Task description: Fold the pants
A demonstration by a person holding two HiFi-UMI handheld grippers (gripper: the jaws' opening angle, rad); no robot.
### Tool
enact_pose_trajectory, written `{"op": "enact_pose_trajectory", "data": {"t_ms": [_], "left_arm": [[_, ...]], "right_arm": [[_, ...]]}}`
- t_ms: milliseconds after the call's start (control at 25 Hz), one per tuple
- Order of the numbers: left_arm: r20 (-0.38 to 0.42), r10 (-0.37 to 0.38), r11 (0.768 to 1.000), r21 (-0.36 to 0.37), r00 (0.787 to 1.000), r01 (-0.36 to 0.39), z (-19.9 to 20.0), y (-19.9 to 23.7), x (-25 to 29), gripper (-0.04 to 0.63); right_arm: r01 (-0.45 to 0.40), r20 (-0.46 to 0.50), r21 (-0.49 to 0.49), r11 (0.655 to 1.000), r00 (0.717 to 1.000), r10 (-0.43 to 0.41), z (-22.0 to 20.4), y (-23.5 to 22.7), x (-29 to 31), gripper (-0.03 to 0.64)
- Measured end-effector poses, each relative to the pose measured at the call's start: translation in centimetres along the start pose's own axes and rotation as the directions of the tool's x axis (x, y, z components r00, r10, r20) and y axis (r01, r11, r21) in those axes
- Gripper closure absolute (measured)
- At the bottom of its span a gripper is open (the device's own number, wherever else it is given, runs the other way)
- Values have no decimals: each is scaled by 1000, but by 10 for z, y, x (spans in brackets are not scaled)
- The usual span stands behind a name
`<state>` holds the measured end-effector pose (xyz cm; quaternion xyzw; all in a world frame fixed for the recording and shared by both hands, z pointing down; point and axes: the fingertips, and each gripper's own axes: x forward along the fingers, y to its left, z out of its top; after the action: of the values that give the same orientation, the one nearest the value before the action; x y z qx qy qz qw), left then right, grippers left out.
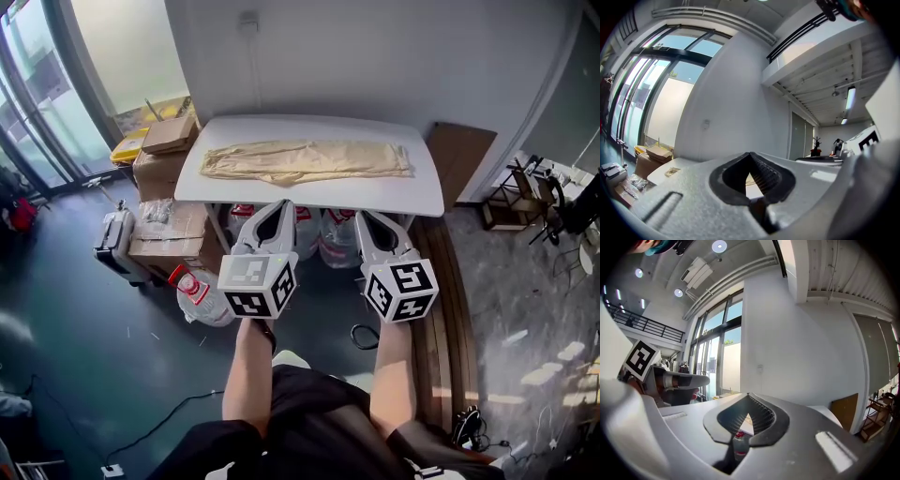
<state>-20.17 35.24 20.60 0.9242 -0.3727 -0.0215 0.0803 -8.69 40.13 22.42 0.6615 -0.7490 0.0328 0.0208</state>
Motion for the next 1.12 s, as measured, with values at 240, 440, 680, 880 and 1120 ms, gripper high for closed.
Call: {"op": "enact_pose_trajectory", "data": {"t_ms": [240, 440, 680, 880, 1120], "left_arm": [[-13, -16, 1000, 2, 1000, 16, -4, -5, 18, 592], [-20, -7, 1000, -6, 1000, 6, -8, 20, 40, 592], [-29, 2, 999, -44, 1000, -3, -18, 64, 88, 592], [-34, -1, 998, -62, 999, -1, -14, 105, 146, 592], [-65, 25, 997, -71, 998, -29, -12, 177, 213, 592]], "right_arm": [[11, 16, 14, 1000, 1000, -11, 1, -20, 6, 612], [-9, 48, 16, 1000, 999, 8, -1, -24, 31, 612], [-4, 115, -6, 1000, 993, 5, 3, -41, 82, 612], [-2, 141, -9, 1000, 990, 3, 12, -62, 148, 612], [-29, 116, 3, 1000, 993, 28, 8, -72, 254, 612]]}}
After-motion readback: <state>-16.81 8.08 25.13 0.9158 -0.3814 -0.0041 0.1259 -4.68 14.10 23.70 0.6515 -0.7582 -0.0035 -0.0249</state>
